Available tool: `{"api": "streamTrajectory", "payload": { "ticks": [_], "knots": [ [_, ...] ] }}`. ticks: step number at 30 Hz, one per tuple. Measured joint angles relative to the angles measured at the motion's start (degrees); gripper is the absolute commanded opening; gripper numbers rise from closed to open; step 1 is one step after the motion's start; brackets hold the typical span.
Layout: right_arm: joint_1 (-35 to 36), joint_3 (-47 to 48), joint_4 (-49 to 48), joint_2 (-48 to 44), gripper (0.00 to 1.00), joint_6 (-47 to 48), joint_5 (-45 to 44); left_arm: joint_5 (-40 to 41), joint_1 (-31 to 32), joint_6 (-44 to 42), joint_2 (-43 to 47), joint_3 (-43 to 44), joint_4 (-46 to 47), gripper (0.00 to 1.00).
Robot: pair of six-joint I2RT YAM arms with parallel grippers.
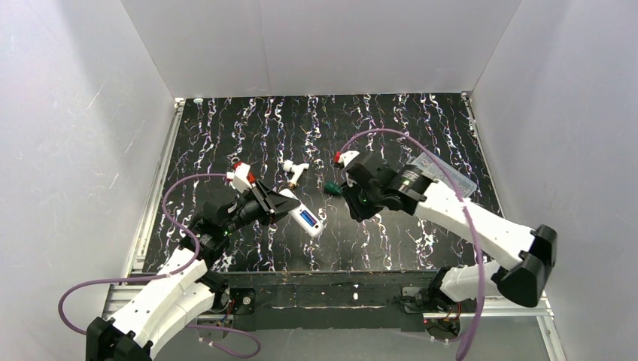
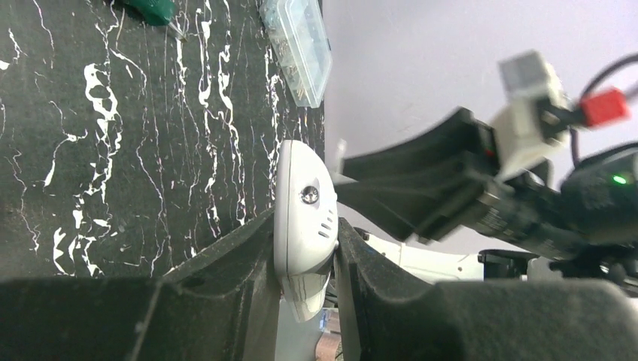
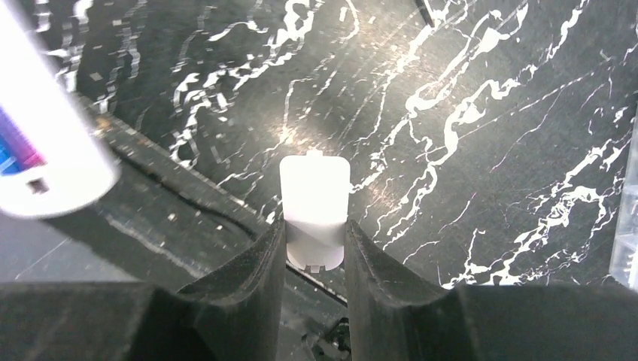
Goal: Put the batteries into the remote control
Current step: Pick up the battery cover at the center of the board, then load the battery cover into the remote control.
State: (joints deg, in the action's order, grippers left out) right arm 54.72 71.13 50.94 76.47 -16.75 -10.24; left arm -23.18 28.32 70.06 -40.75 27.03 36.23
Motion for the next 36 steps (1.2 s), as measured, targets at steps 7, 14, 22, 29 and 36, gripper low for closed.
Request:
{"api": "streamTrajectory", "payload": {
  "ticks": [7,14,22,29,36],
  "knots": [
    [0.6,11.0,7.7,-3.5,0.39,3.4,6.1,1.6,0.0,-0.3,-1.0,-0.1,2.1,0.00],
    [3.3,21.6,10.5,1.8,0.39,5.4,11.1,2.0,0.0,0.0,-3.8,0.0,4.3,0.00],
    [3.8,32.4,15.8,12.2,0.39,6.6,13.6,3.0,0.0,0.1,-3.7,0.0,5.2,0.00],
    [5.2,33.3,17.6,16.4,0.39,5.9,13.9,4.4,0.0,0.1,-3.6,0.0,5.2,0.00],
    [6.2,35.2,18.2,18.9,0.38,5.1,13.9,4.6,0.0,0.1,-3.7,0.0,5.4,0.00]
  ]
}}
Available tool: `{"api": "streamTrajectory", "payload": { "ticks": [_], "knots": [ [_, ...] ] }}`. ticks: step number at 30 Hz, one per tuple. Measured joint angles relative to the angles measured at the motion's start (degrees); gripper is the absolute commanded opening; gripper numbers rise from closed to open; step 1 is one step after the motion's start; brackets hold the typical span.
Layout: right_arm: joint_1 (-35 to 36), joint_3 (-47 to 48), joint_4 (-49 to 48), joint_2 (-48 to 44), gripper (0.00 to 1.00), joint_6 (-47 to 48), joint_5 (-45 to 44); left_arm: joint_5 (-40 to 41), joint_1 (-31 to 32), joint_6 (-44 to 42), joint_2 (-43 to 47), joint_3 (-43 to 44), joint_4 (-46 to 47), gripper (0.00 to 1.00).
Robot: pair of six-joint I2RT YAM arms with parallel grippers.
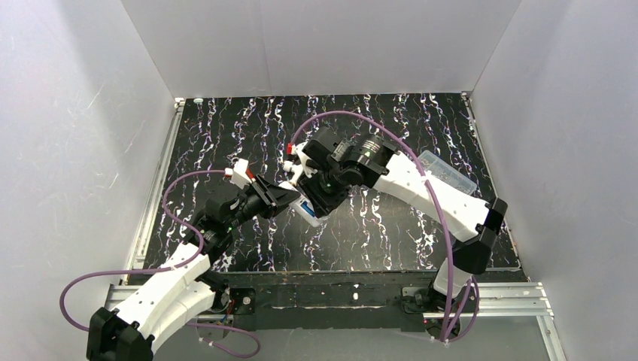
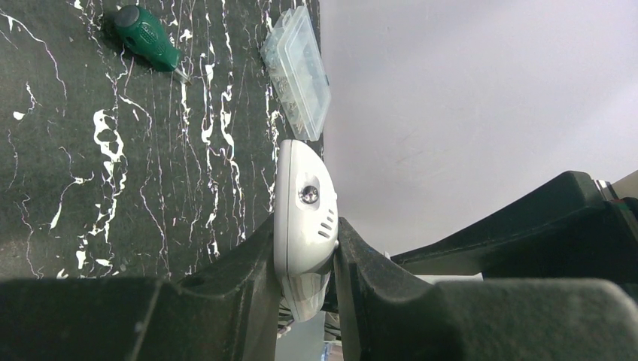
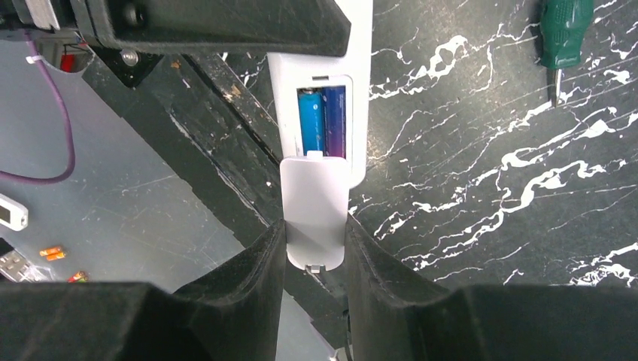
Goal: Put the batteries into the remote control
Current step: Load the battery cover into the remote control.
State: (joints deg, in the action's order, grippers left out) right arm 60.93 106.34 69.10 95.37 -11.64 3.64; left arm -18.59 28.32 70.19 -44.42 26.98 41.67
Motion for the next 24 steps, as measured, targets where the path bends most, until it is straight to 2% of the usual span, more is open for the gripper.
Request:
{"api": "streamTrajectory", "payload": {
  "ticks": [24],
  "knots": [
    [0.2,3.5,-0.1,5.6,0.39,0.1,-0.7,-1.6,0.0,0.9,-1.3,0.1,3.1,0.00]
  ]
}}
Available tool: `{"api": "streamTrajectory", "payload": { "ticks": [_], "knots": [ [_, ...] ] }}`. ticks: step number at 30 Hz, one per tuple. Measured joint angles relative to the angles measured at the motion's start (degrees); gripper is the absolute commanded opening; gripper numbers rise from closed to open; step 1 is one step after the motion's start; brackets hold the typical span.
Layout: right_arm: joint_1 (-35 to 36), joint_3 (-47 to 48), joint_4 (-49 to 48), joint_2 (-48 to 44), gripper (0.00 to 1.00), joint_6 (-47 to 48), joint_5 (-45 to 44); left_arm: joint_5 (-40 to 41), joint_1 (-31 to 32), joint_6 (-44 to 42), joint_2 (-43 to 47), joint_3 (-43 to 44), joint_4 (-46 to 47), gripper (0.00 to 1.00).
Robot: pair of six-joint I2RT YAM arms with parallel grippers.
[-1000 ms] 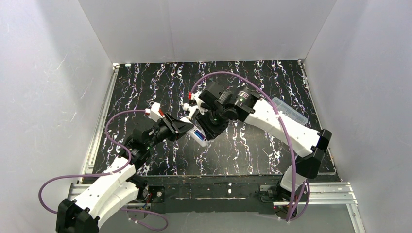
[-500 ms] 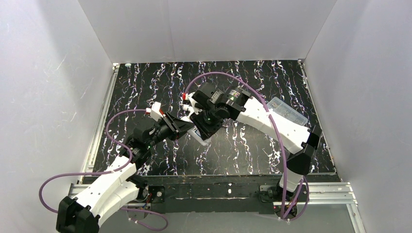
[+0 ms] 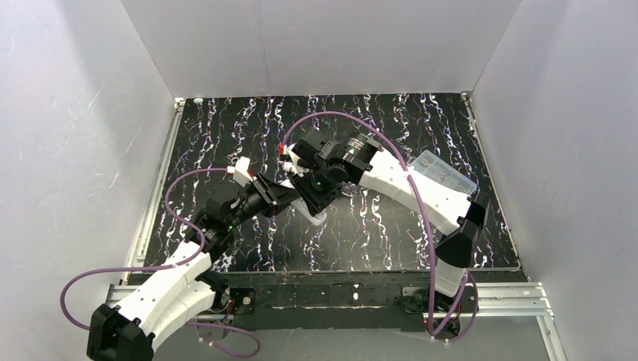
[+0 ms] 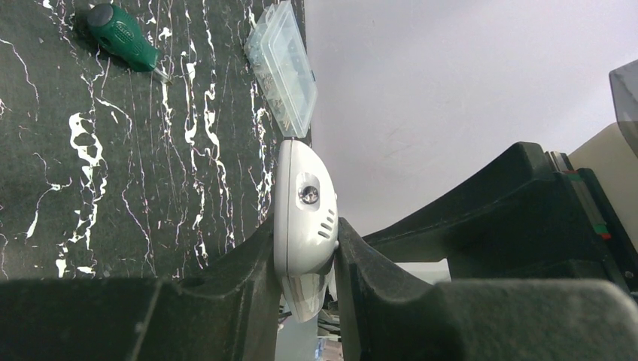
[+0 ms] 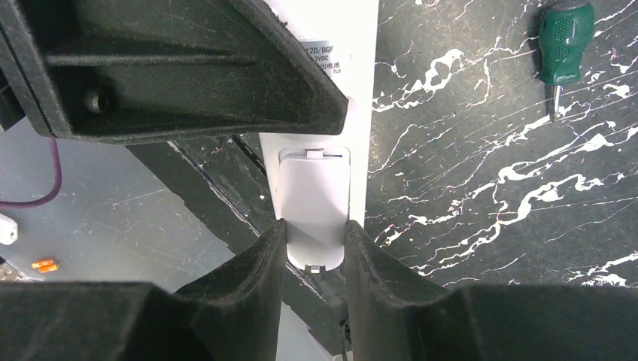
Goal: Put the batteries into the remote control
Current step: Load the battery cover into the remote control.
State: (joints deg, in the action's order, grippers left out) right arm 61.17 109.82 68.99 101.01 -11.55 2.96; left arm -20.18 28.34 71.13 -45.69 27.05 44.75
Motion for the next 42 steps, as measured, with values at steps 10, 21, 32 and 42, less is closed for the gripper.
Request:
{"api": "streamTrajectory", "payload": {
  "ticks": [10,21,32,42],
  "knots": [
    [0.0,0.2,0.0,0.3,0.39,0.2,-0.7,-0.3,0.0,0.0,0.0,0.0,0.0,0.00],
    [0.0,0.3,0.0,0.7,0.39,0.4,-0.5,-0.4,0.0,0.1,0.0,0.0,0.0,0.00],
    [0.0,1.2,0.1,1.5,0.40,0.5,0.3,-0.5,0.0,0.0,0.0,0.0,0.1,0.00],
    [0.0,2.5,0.4,2.6,0.48,1.1,0.2,-0.4,0.0,0.0,0.0,0.0,0.1,0.00]
  ]
}}
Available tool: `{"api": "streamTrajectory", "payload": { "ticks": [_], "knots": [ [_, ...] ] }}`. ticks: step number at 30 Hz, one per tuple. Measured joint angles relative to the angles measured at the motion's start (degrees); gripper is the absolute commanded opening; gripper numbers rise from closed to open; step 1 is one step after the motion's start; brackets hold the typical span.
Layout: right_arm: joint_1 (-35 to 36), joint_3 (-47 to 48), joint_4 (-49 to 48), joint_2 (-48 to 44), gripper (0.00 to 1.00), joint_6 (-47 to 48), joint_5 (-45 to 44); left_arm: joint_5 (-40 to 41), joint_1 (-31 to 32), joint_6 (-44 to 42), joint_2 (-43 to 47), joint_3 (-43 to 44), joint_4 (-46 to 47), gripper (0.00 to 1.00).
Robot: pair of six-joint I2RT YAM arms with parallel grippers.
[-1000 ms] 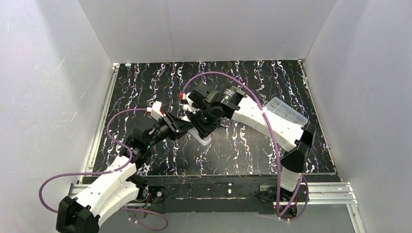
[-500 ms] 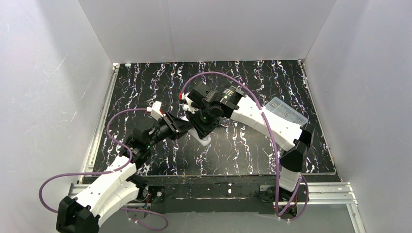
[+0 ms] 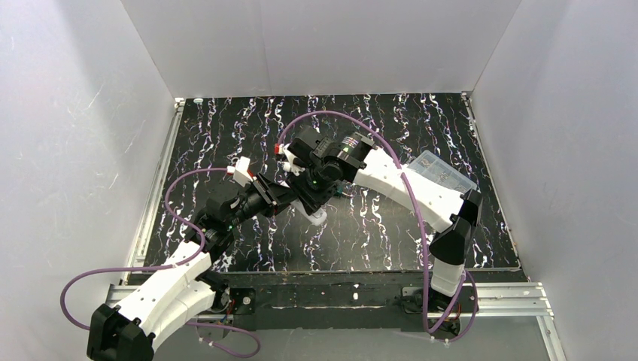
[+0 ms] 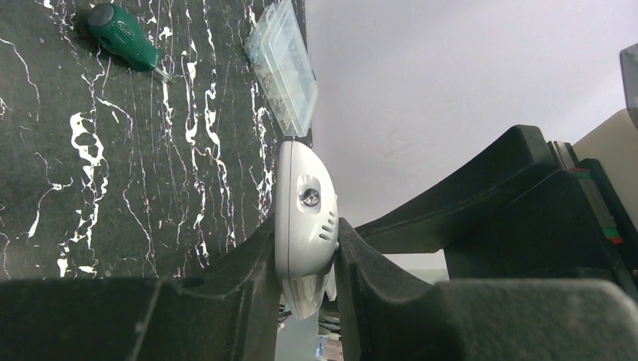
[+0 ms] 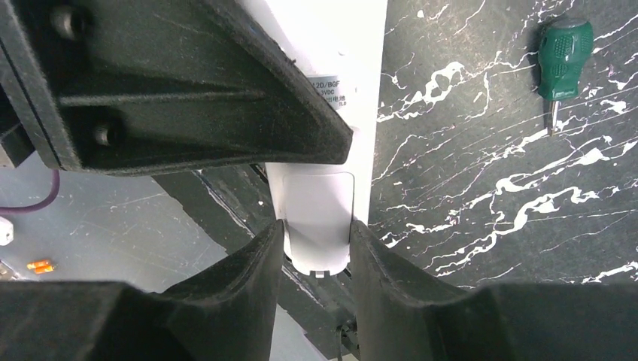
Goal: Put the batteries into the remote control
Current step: Load the battery cover into the remote control.
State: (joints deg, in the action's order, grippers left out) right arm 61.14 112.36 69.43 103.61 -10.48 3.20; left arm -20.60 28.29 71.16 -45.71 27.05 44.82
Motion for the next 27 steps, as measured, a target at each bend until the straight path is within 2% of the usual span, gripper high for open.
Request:
{"api": "streamTrajectory", "payload": {
  "ticks": [17,21,27],
  "knots": [
    [0.0,0.5,-1.6,0.1,0.58,0.1,-1.5,-0.8,0.0,0.4,0.0,0.0,0.3,0.00],
    [0.0,0.3,-3.3,-0.2,0.63,-0.3,-3.1,-0.8,0.0,0.4,0.0,0.0,0.3,0.00],
    [-0.2,-9.0,-11.7,-8.8,0.69,-3.8,-7.1,-0.8,0.0,0.4,0.0,0.0,0.3,0.00]
  ]
}}
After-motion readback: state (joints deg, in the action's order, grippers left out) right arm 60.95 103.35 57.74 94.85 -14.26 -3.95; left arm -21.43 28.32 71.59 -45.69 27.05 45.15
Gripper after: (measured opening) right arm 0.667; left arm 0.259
